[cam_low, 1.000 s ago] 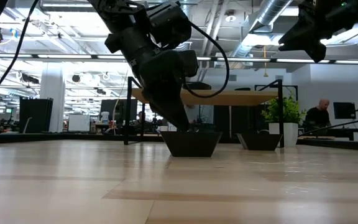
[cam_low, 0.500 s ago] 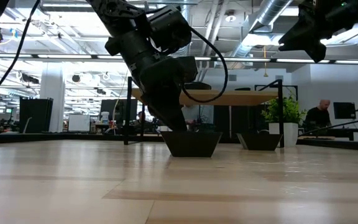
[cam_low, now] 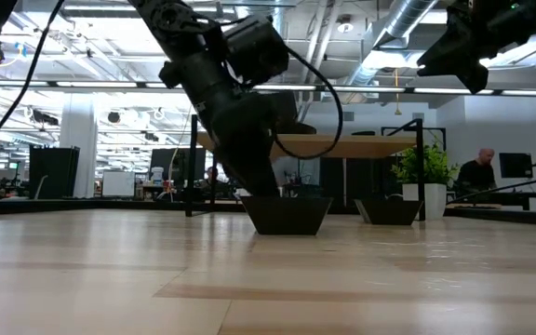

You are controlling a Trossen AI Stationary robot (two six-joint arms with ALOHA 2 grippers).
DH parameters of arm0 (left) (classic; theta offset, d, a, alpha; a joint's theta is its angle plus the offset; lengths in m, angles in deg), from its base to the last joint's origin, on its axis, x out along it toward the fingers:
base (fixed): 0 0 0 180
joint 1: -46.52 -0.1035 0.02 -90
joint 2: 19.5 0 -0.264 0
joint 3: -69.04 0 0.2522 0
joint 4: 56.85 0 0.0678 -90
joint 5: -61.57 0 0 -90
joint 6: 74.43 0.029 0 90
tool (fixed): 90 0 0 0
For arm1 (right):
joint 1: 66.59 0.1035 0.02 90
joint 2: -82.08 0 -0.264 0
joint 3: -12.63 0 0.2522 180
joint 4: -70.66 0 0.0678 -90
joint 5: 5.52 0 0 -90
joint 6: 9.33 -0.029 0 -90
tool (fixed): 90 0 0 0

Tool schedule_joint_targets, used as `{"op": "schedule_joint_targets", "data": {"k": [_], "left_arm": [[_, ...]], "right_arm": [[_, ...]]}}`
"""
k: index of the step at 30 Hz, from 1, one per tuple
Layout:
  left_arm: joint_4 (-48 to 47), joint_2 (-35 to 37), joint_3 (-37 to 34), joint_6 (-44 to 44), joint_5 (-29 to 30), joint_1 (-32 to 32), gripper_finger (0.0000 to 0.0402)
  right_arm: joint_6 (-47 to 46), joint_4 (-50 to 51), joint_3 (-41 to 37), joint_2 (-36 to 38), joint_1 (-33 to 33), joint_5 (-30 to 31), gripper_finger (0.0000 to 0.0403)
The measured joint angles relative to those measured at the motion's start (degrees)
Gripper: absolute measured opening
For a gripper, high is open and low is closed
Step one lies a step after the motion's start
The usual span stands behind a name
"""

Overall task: Pick & Place Mini shaped plates
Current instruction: Stack the distorted square plate on top of the distorted square plates on the shelf

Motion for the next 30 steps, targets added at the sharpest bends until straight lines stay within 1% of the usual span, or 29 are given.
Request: {"op": "schedule_joint_targets", "data": {"k": [7,17,30], "left_arm": [[0.19,-1.85,-0.02,-0.13,0.0,1.1,0.0084],[1.66,-0.14,0.0,-0.17,0.02,0.48,0.0062],[1.81,-0.1,0.02,-0.72,0.0,0.65,0.0038]], "right_arm": [[0.0,0.0,0.0,0.0,0.0,0.0,0.0093],[0.0,0.0,0.0,0.0,0.0,0.0,0.0093],[0.0,0.02,-0.04,0.0,-0.01,0.0,0.0093]]}}
